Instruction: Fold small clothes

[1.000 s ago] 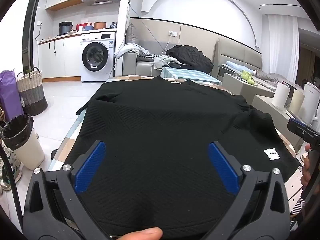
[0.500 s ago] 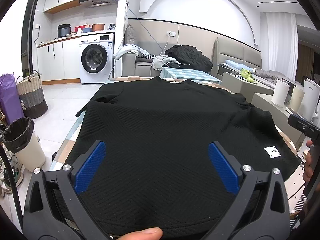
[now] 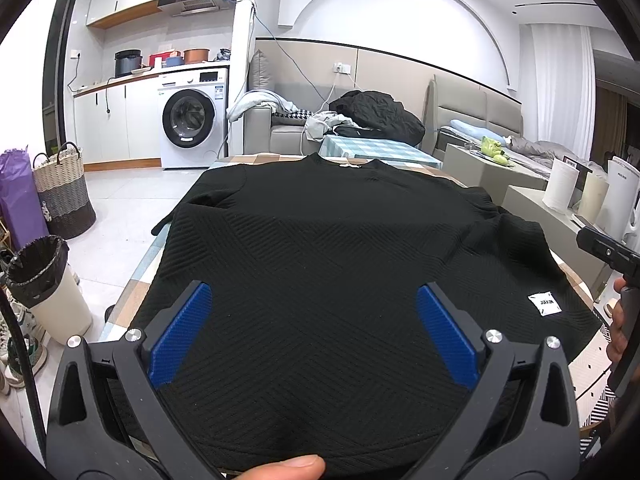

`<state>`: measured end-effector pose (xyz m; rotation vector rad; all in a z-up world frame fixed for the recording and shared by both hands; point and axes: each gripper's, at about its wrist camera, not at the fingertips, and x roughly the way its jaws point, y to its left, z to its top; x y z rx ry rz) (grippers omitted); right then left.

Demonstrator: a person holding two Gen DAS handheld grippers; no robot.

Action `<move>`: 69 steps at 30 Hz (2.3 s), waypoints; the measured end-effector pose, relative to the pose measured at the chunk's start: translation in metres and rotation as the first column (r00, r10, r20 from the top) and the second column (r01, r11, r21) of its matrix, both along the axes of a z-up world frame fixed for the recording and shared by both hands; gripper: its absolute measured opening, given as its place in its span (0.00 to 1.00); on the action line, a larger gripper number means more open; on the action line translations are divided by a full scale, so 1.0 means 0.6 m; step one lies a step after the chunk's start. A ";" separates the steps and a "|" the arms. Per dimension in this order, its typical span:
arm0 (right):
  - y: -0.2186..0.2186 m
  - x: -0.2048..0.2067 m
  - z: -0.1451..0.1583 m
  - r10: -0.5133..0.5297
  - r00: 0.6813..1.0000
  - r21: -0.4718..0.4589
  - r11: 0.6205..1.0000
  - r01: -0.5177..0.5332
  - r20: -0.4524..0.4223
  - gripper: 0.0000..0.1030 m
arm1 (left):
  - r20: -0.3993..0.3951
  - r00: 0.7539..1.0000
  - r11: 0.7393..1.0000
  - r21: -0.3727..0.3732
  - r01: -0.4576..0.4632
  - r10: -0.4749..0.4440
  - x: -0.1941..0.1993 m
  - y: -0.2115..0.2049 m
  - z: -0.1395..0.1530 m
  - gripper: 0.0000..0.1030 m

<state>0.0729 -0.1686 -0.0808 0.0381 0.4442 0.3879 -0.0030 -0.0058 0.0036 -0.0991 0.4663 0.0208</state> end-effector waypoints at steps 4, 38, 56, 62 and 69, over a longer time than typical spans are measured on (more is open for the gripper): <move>-0.001 0.000 0.000 -0.004 1.000 0.001 1.000 0.004 -0.001 1.00 | 0.000 1.000 1.000 0.000 0.000 0.000 0.000 0.000 0.000 0.99; -0.009 0.007 0.005 -0.018 1.000 0.005 1.000 0.018 -0.008 1.00 | -0.005 1.000 1.000 -0.004 -0.001 0.001 -0.001 -0.001 -0.006 0.99; -0.012 0.010 0.004 -0.033 0.999 0.016 0.999 0.034 -0.020 1.00 | -0.018 1.000 1.000 -0.005 -0.001 0.000 0.003 0.004 -0.012 0.99; -0.004 0.016 0.000 -0.043 0.998 -0.003 0.999 0.043 -0.037 1.00 | -0.017 1.000 1.000 -0.005 0.002 -0.002 0.003 0.004 -0.013 0.99; -0.002 0.024 0.006 -0.058 0.997 -0.017 0.998 0.057 -0.052 1.00 | -0.029 1.000 1.000 0.001 0.002 -0.002 0.005 0.006 -0.010 0.99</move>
